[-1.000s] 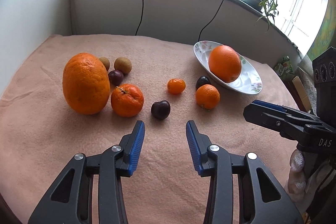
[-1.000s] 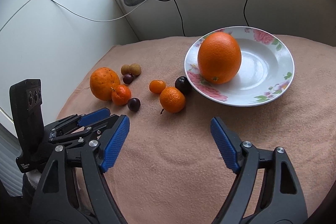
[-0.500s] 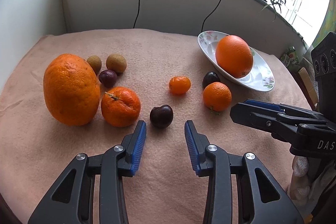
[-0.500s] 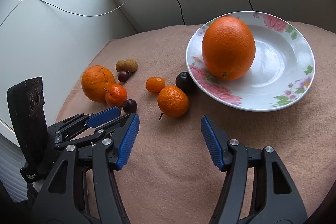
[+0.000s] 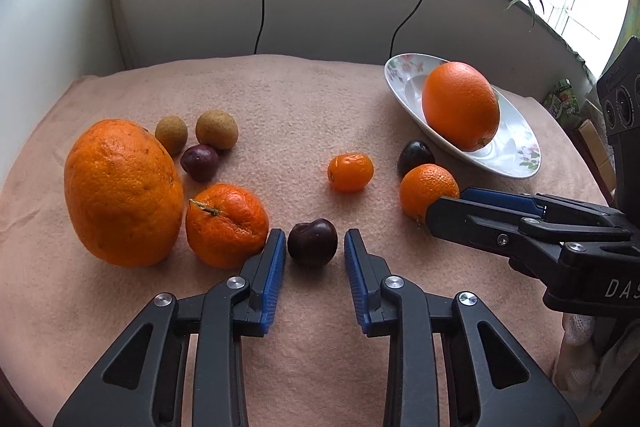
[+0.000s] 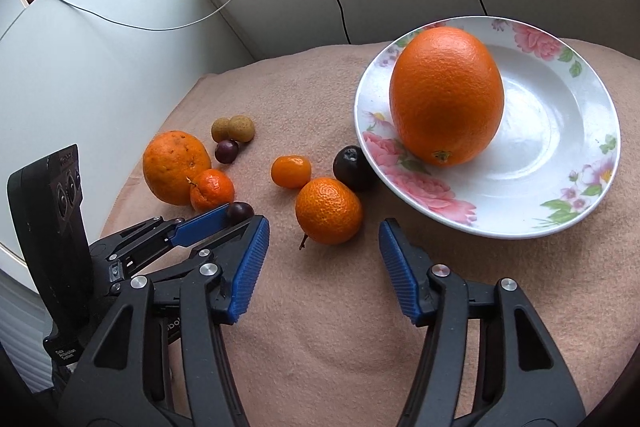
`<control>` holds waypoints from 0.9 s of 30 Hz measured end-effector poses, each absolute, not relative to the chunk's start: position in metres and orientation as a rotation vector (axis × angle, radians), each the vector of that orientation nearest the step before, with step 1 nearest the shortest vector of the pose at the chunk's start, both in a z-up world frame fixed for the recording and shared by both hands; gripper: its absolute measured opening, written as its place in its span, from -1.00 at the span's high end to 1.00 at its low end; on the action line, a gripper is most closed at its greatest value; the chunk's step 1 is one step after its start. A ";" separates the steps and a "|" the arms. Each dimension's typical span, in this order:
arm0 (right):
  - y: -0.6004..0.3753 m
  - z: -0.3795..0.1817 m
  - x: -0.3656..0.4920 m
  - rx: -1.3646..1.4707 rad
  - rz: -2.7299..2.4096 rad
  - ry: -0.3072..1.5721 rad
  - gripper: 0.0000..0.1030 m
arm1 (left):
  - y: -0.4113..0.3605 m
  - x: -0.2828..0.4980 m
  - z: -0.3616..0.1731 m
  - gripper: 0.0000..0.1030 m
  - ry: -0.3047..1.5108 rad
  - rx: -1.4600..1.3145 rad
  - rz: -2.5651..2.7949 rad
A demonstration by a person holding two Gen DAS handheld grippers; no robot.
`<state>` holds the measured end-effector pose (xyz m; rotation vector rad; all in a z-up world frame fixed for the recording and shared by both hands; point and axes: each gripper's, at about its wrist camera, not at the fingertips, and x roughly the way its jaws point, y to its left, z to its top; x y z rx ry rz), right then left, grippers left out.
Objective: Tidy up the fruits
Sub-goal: 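Grasp a tangerine with the right gripper while the left gripper grasps a dark plum, then carry the tangerine into the plate and release it while the left gripper holds the plum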
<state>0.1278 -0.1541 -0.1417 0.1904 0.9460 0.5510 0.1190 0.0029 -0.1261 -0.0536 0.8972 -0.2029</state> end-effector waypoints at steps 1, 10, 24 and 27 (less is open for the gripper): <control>-0.153 -0.141 0.128 0.188 0.551 0.946 -0.09 | 0.001 0.120 -0.126 0.50 0.896 -0.053 -0.201; -0.145 -0.146 0.134 0.161 0.540 0.962 0.22 | 0.001 0.122 -0.127 0.57 0.889 -0.049 -0.199; -0.153 -0.138 0.122 0.163 0.543 0.937 0.26 | 0.006 0.117 -0.122 0.57 0.877 -0.083 -0.213; -0.161 -0.134 0.117 0.172 0.540 0.925 0.26 | 0.007 0.115 -0.118 0.57 0.871 -0.101 -0.224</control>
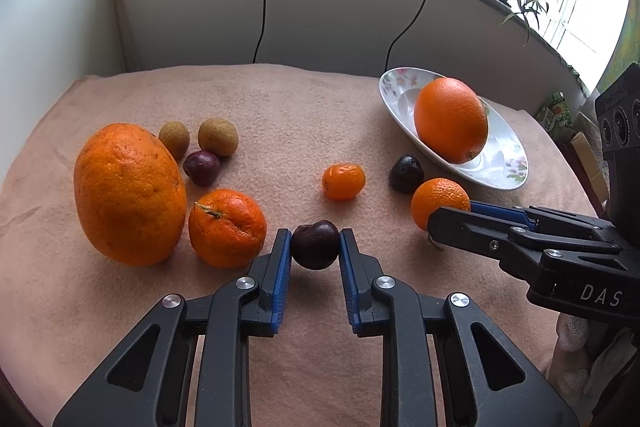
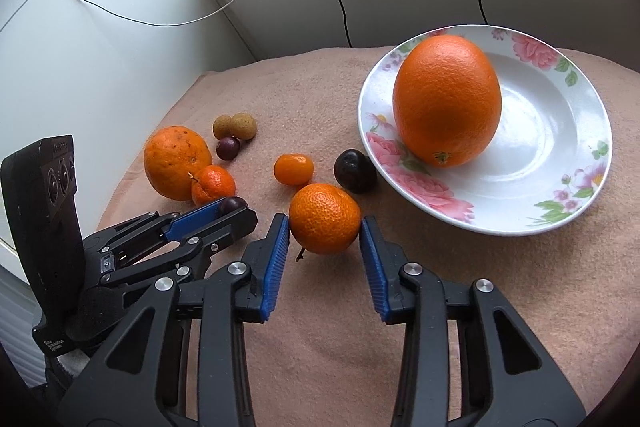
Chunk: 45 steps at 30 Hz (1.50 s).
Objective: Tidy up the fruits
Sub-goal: 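Carry the tangerine into the plate and release it while the left gripper holds the plum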
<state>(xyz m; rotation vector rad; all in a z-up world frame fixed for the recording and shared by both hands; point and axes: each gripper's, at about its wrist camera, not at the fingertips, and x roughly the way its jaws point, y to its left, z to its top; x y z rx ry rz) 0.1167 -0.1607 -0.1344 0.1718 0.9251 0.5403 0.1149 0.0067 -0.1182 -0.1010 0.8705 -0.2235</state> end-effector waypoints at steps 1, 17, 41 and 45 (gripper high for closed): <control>-0.164 -0.133 0.115 0.179 0.540 0.921 0.26 | 0.006 0.115 -0.117 0.57 0.868 -0.106 -0.227; -0.215 -0.106 0.098 0.214 0.488 0.846 0.26 | -0.028 0.112 -0.095 0.57 0.822 -0.104 -0.302; -0.278 -0.105 0.125 0.239 0.384 0.810 0.26 | -0.108 0.121 -0.080 0.57 0.801 -0.051 -0.428; -0.285 -0.105 0.131 0.238 0.374 0.810 0.26 | -0.119 0.123 -0.080 0.57 0.802 -0.040 -0.438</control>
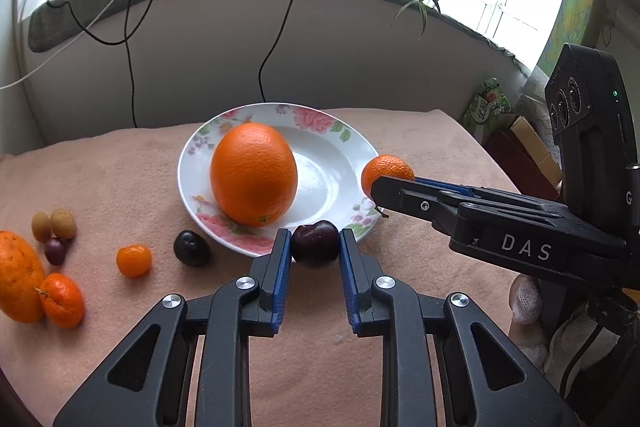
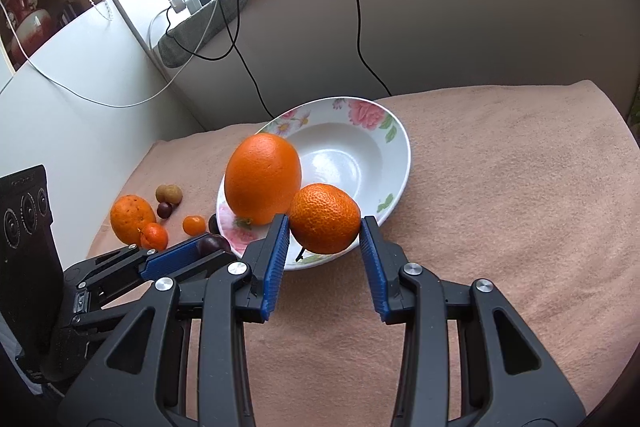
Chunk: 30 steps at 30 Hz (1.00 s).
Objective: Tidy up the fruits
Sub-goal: 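Carry the tangerine into the plate and release it while the left gripper holds the plum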
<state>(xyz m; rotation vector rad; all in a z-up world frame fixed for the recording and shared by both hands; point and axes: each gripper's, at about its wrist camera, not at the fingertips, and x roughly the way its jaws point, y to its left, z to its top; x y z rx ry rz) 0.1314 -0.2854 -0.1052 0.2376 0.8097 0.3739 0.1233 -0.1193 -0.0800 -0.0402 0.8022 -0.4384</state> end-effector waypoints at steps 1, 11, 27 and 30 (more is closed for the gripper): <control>-0.287 -0.105 0.133 0.236 0.372 0.810 0.26 | -0.122 0.124 -0.080 0.57 0.803 -0.038 -0.440; -0.296 -0.108 0.150 0.215 0.357 0.813 0.26 | -0.139 0.132 -0.083 0.57 0.809 -0.011 -0.449; -0.293 -0.113 0.175 0.177 0.349 0.831 0.26 | -0.148 0.138 -0.085 0.57 0.815 0.001 -0.450; -0.292 -0.113 0.177 0.171 0.349 0.831 0.26 | -0.149 0.138 -0.085 0.57 0.814 0.002 -0.453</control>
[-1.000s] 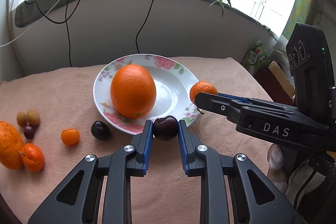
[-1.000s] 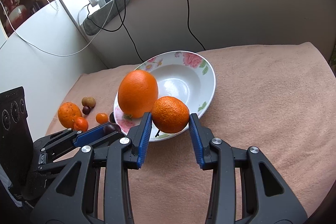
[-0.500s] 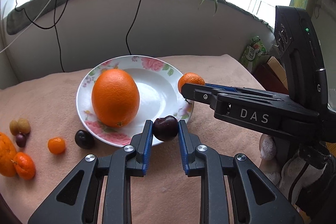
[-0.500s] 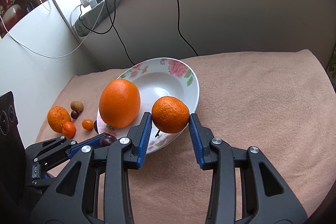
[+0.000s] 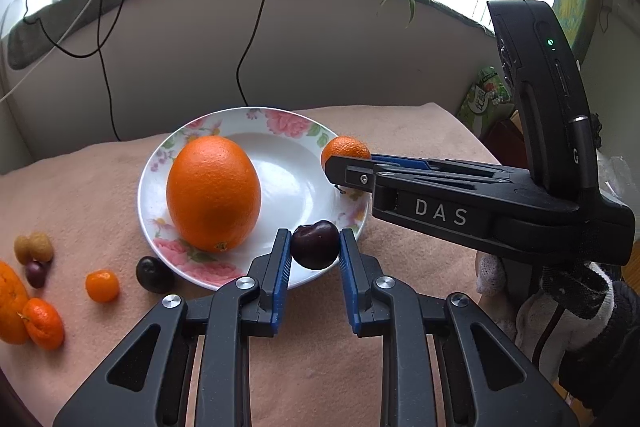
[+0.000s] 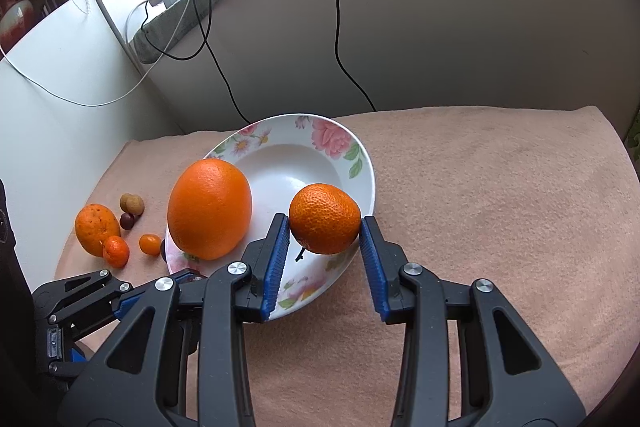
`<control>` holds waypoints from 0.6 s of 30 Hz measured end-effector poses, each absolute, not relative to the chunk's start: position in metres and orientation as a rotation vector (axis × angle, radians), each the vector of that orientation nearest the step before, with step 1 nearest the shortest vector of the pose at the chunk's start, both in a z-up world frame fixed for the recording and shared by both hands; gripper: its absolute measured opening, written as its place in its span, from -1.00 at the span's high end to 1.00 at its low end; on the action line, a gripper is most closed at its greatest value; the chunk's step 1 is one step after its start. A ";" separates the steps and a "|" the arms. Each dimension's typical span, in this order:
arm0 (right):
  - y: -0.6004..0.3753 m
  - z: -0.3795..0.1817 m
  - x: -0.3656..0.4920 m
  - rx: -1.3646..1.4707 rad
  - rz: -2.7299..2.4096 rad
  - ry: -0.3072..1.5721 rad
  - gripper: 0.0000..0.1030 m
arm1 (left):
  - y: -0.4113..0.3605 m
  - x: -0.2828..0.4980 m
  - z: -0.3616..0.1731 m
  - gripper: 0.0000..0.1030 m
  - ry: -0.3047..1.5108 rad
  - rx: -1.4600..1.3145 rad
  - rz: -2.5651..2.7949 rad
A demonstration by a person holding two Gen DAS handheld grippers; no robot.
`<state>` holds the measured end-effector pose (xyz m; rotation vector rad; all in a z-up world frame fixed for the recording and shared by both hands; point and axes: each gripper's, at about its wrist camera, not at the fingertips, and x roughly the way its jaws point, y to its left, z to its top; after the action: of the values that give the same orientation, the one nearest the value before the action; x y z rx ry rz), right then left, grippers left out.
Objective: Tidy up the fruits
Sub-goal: 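Carry the tangerine into the plate and release it while the left gripper holds the plum, then lower the dark plum into the plate and open the left gripper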
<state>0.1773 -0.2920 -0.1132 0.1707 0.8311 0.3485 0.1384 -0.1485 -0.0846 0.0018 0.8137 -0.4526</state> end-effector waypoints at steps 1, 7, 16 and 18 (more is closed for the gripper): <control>-0.291 -0.113 0.178 0.168 0.348 0.829 0.26 | -0.149 0.139 -0.085 0.57 0.813 0.003 -0.453; -0.290 -0.113 0.179 0.162 0.346 0.826 0.25 | -0.150 0.141 -0.085 0.57 0.812 0.007 -0.451; -0.290 -0.106 0.178 0.157 0.343 0.800 -0.09 | -0.149 0.141 -0.084 0.56 0.806 0.014 -0.443; -0.290 -0.104 0.176 0.153 0.336 0.781 -0.34 | -0.149 0.141 -0.084 0.46 0.805 0.015 -0.443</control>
<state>0.1764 -0.2899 -0.1037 0.1534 0.7813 0.3356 0.1409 -0.1486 -0.0840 0.0148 0.8050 -0.4427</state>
